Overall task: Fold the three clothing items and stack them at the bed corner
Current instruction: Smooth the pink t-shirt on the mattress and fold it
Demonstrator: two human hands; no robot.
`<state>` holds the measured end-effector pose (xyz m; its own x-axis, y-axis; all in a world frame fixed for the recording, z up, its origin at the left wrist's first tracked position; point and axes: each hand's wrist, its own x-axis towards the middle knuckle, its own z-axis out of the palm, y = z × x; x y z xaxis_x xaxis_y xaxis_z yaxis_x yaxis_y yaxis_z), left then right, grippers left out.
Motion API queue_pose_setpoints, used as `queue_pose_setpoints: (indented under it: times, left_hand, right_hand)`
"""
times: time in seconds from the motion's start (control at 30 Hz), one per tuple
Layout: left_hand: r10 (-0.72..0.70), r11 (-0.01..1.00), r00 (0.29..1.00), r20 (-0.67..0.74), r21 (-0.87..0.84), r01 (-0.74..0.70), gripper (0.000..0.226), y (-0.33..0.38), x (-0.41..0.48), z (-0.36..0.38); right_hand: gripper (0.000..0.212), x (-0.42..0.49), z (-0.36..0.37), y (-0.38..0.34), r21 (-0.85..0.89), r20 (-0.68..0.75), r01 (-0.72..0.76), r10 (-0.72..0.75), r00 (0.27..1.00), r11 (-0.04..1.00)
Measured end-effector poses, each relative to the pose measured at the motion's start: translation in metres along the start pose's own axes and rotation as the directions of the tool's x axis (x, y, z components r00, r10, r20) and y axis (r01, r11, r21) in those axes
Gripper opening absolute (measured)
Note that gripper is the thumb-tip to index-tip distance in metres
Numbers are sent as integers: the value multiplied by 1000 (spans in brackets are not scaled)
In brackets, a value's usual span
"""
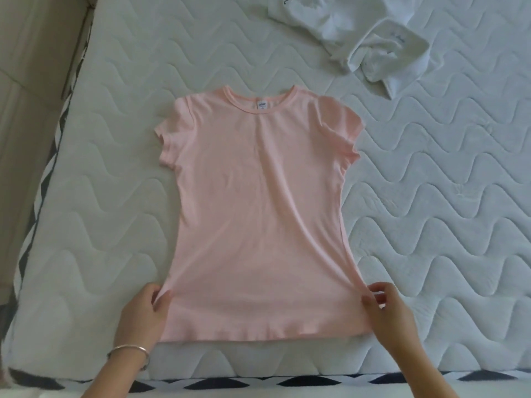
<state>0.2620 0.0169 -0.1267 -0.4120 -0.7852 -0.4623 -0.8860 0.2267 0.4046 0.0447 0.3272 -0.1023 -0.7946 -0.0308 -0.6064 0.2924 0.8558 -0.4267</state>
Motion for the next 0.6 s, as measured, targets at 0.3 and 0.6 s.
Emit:
queue_pose_setpoints:
  times: [0.3, 0.6]
  left_hand:
    - [83, 993, 984, -158, -76, -96, 32, 83, 74, 6]
    - [56, 998, 976, -208, 4, -56, 17, 78, 102, 3]
  right_hand:
    - [33, 69, 31, -104, -12, -193, 124, -124, 973, 992]
    - [17, 97, 17, -111, 174, -268, -51, 97, 959, 983]
